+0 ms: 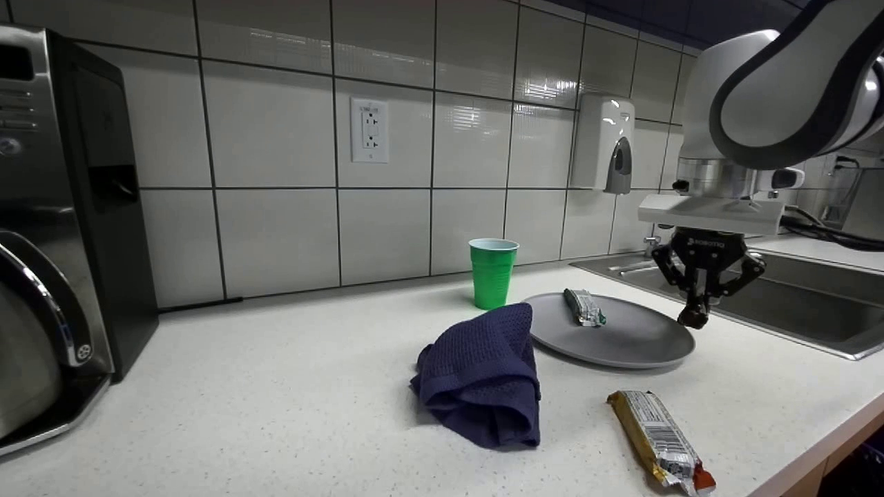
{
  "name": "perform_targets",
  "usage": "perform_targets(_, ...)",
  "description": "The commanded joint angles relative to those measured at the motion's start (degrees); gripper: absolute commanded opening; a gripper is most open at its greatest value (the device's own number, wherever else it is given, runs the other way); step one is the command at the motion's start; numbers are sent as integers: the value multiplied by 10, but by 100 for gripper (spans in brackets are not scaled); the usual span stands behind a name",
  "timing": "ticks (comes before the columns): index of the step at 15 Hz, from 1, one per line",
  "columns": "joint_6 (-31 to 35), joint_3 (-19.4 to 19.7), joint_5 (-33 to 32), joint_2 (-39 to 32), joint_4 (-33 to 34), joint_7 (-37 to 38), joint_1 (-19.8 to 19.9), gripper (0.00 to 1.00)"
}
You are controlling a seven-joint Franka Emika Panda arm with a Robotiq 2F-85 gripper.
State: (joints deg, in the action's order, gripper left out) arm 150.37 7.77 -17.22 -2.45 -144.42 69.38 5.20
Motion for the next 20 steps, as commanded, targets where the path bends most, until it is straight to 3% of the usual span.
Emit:
perform_targets(1, -23, -5, -4, -38, 50, -57, -7, 4)
perform_targets(8, -18, 4, -13, -77, 77, -131, -33, 4)
perform_targets(9, -21, 5, -12, -80, 81, -136, -36, 26)
perform_targets(10, -22, 6, -11, -81, 83, -141, -38, 40)
perform_targets(18, -20, 16, -12, -68, 74, -160, -43, 98)
perform_targets(20, -19, 16, -11, -62, 69, -163, -43, 100)
